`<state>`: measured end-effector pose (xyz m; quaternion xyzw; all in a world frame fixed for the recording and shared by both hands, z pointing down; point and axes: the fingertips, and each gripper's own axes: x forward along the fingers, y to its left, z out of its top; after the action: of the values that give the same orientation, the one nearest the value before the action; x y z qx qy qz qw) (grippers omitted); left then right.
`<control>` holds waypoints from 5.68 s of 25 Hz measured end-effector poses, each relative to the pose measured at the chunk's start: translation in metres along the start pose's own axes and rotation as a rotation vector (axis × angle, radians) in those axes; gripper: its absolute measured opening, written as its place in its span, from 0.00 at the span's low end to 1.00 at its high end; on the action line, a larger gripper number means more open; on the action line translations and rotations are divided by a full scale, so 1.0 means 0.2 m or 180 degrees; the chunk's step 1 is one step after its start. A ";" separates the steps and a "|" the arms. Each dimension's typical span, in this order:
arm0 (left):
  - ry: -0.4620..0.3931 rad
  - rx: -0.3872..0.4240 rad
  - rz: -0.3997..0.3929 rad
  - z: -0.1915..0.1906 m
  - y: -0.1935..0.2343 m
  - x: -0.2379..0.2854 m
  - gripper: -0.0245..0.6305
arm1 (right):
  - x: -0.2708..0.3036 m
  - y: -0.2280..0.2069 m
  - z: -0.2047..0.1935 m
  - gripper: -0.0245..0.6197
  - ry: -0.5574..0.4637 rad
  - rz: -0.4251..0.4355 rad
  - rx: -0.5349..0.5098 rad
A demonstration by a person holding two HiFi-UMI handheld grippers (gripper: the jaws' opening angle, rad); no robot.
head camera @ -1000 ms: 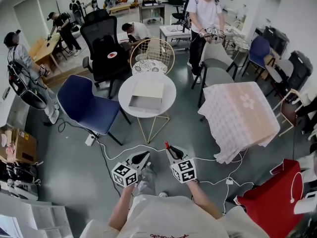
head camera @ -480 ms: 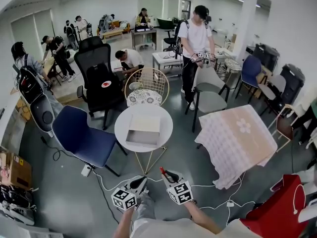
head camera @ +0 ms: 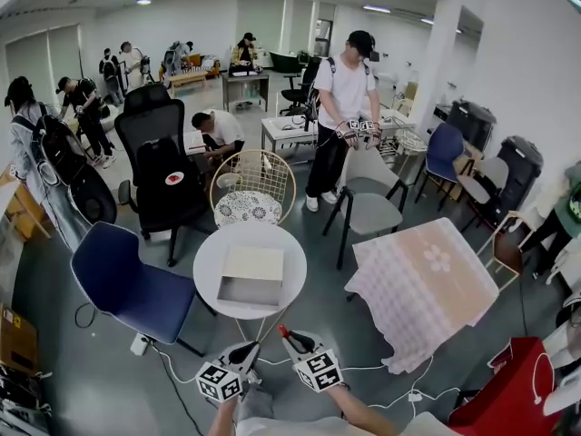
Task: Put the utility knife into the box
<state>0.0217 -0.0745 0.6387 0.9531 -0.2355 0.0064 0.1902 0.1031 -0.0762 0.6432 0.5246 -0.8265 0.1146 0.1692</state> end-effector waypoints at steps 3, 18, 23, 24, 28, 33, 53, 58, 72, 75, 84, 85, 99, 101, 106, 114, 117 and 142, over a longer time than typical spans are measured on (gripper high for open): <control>0.0013 -0.0034 -0.0017 0.00 0.14 0.07 0.05 | 0.13 -0.05 0.00 0.16 0.0050 -0.0005 0.0004; 0.0133 -0.0066 -0.0047 0.40 0.74 0.25 0.05 | 0.76 -0.24 0.39 0.16 0.0110 -0.0038 0.0177; 0.0132 -0.0066 -0.0012 0.55 0.90 0.23 0.05 | 0.92 -0.23 0.58 0.16 0.0065 -0.0016 0.0140; 0.0130 -0.0064 -0.0019 0.57 0.92 0.23 0.05 | 0.94 -0.23 0.61 0.16 0.0057 -0.0020 0.0129; 0.0119 -0.0050 -0.0047 0.63 1.02 0.26 0.05 | 1.03 -0.26 0.66 0.16 0.0061 -0.0050 0.0102; 0.0144 -0.0033 -0.0111 0.64 1.06 0.29 0.05 | 1.08 -0.29 0.67 0.16 0.0084 -0.0106 0.0120; 0.0246 -0.0092 0.0087 0.59 1.06 0.46 0.05 | 1.08 -0.47 0.61 0.16 0.0133 0.0040 0.0182; 0.0191 -0.0055 0.0250 0.62 1.02 0.53 0.05 | 1.05 -0.55 0.62 0.16 0.0129 0.0185 0.0141; 0.0303 -0.0255 0.0594 0.40 0.96 0.44 0.05 | 1.00 -0.48 0.39 0.16 0.0404 0.0437 0.0217; 0.0343 -0.0321 0.0604 0.35 0.97 0.42 0.05 | 0.99 -0.46 0.31 0.16 0.0514 0.0444 0.0267; 0.0452 -0.0559 0.0558 0.20 0.98 0.42 0.05 | 0.98 -0.42 0.10 0.16 0.0821 0.0427 0.0434; 0.0464 -0.0578 0.0554 0.19 0.97 0.42 0.05 | 0.98 -0.42 0.09 0.16 0.0839 0.0428 0.0442; 0.0431 -0.0653 0.0601 0.20 0.99 0.42 0.05 | 1.08 -0.39 -0.08 0.16 0.1430 0.0860 -0.0760; 0.0417 -0.0671 0.0622 0.19 1.00 0.42 0.05 | 1.09 -0.39 -0.11 0.16 0.1520 0.0965 -0.1081; 0.0392 -0.0715 0.0639 0.18 0.99 0.40 0.05 | 1.11 -0.38 -0.19 0.16 0.1771 0.1131 -0.1862; 0.0332 -0.0788 0.0658 0.17 0.98 0.39 0.05 | 1.23 -0.39 -0.31 0.16 0.2206 0.1263 -0.1881; 0.0345 -0.0792 0.0665 0.19 0.99 0.39 0.05 | 1.28 -0.41 -0.32 0.16 0.2369 0.1269 -0.1897; 0.0271 -0.0921 0.0856 0.15 1.09 0.27 0.05 | 1.47 -0.40 -0.56 0.17 0.3315 0.1183 -0.1864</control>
<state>-0.0313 -0.2883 0.6946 0.8746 -0.3509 0.0382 0.3324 0.0778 -0.3118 0.8635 0.1793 -0.7102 0.1515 0.6637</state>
